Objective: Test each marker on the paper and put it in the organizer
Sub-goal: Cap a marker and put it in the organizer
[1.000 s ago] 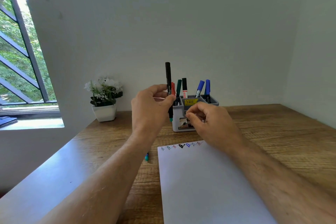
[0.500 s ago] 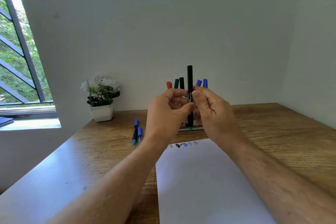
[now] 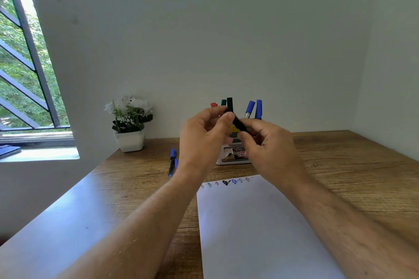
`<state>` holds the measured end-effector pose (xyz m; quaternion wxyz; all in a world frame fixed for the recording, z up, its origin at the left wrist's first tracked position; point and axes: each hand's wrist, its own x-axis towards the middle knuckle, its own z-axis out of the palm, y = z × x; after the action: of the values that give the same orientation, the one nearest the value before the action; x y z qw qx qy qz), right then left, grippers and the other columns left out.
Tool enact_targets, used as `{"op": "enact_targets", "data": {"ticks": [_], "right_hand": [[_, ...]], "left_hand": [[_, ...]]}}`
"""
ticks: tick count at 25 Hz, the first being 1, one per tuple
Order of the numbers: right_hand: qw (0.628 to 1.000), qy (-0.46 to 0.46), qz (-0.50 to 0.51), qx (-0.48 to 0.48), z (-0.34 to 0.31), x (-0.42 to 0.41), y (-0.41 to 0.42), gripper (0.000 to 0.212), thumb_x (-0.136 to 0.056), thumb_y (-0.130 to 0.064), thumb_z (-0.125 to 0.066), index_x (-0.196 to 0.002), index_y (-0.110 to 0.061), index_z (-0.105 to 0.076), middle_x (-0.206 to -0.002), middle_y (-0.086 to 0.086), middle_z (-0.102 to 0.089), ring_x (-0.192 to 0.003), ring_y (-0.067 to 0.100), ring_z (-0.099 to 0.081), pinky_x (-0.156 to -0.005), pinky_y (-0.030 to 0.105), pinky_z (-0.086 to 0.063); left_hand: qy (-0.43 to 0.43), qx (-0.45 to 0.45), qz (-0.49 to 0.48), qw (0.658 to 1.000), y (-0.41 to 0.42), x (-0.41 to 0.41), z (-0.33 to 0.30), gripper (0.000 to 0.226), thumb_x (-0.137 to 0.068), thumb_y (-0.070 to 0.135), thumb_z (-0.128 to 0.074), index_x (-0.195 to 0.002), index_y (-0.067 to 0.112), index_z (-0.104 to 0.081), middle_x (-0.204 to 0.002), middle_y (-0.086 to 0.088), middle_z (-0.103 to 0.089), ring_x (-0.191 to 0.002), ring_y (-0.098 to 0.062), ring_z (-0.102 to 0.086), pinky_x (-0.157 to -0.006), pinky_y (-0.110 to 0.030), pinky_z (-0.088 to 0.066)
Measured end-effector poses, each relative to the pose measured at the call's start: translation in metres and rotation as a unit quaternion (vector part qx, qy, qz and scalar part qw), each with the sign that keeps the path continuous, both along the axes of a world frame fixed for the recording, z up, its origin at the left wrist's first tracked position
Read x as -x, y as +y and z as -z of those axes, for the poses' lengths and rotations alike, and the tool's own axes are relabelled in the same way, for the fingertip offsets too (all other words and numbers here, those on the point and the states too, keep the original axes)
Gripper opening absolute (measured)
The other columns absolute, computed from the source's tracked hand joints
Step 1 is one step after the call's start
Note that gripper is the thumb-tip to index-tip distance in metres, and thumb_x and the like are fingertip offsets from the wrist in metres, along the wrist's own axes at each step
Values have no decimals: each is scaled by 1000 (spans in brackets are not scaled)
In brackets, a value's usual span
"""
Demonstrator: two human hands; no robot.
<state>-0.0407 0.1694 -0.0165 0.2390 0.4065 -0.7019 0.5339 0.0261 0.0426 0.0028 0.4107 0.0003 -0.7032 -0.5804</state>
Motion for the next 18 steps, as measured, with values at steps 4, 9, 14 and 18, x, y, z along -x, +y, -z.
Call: {"op": "enact_targets", "data": {"ticks": [4, 9, 14, 18], "right_hand": [[999, 25, -3, -33, 2, 0, 0, 27, -96, -24, -59, -120, -27, -70, -89, -22, -64, -87, -4, -60, -69, 6, -44], [999, 14, -2, -47, 3, 1, -2, 30, -97, -36, -55, -117, -21, -72, -69, -22, -60, -70, -10, -59, -54, 8, -43], [999, 0, 6, -52, 3, 1, -2, 33, -97, -41, -54, -109, -18, -74, -63, -20, -56, -63, -9, -57, -48, 9, -40], [997, -4, 18, -71, 2, 2, 0, 31, -99, -38, -51, -105, -19, -75, -70, -16, -63, -62, -2, -60, -48, 9, -40]], "left_hand": [[3, -51, 14, 999, -4, 0, -1, 14, -89, 20, -70, -101, 15, -75, -80, -5, -77, -69, -16, -72, -66, -26, -60], [15, -84, 21, 996, -6, 0, -3, 16, -87, 20, -73, -99, 11, -76, -79, -6, -77, -64, -13, -70, -61, -22, -57], [36, -86, 28, 995, -6, -1, -3, 17, -85, 21, -74, -99, 11, -76, -79, -8, -77, -64, -13, -70, -60, -22, -58], [5, -109, 71, 991, -5, -1, -3, 14, -84, 24, -74, -93, 13, -77, -80, -10, -77, -65, -14, -72, -59, -20, -57]]}}
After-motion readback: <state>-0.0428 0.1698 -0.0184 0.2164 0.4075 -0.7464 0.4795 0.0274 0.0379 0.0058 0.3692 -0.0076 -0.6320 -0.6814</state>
